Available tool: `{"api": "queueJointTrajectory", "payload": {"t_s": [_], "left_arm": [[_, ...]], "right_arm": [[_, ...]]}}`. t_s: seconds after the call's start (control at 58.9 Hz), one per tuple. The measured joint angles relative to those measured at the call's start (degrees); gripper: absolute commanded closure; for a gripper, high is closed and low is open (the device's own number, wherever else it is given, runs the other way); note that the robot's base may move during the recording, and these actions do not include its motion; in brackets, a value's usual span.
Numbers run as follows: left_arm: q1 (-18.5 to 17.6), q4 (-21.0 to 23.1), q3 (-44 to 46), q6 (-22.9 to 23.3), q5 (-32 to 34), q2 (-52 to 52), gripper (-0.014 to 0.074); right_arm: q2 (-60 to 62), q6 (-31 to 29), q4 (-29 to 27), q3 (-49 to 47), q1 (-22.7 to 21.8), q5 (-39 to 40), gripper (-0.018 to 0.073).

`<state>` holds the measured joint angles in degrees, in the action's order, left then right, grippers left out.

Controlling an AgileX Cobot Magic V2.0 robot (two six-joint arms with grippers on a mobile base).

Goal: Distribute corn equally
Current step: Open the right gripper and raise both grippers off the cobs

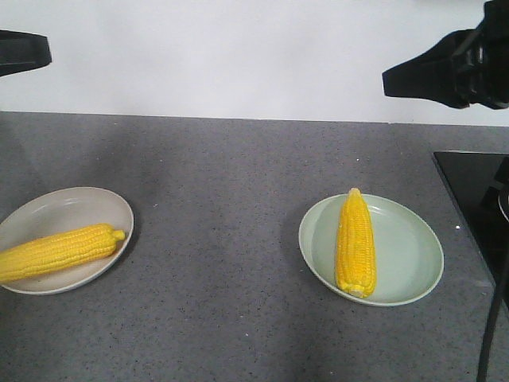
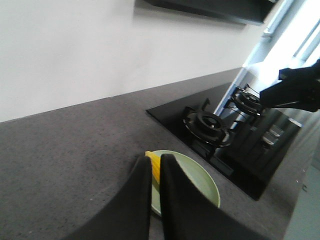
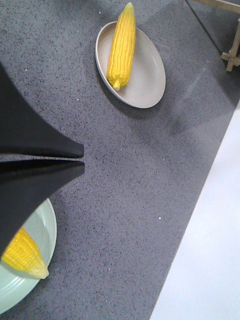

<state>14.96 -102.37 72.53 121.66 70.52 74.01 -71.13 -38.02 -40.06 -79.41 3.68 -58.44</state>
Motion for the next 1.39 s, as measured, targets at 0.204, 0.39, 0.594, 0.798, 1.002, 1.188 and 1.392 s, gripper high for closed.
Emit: {"api": "queueJointTrajectory", "payload": {"t_s": [0.204,0.39,0.594,0.798,1.002,1.188,1.392], "left_arm": [[-5.6,0.0,0.0,-3.69,0.28,-1.91,0.0604],[-7.01,0.0,-3.45,-7.64,0.28,-3.38,0.0604],[-7.01,0.0,-12.92,-15.34,0.09,-4.92,0.0604],[-7.94,0.0,-21.99,-24.44,-0.65,-5.11,0.0604],[-14.68,0.0,-23.63,-27.9,-1.01,-5.11,0.0604],[-19.21,0.0,-23.67,-27.91,-3.22,-5.11,0.0603],[-19.4,0.0,-23.67,-27.65,-4.43,-5.11,0.0603]], "right_arm": [[11.4,-3.52,-0.25,15.81,0.0,9.19,0.0564],[22.39,-6.95,-0.26,31.72,0.0,17.0,0.0564],[30.9,-7.71,-0.26,45.1,0.0,20.94,0.0564],[35.07,-7.72,-0.26,51.7,0.0,23.74,0.0564],[35.32,-7.72,-0.32,52.22,0.0,24.14,0.0564],[35.32,-7.6,-0.44,52.22,0.0,24.2,0.0564],[35.32,-7.56,-0.48,52.22,0.0,24.14,0.0564]]}}
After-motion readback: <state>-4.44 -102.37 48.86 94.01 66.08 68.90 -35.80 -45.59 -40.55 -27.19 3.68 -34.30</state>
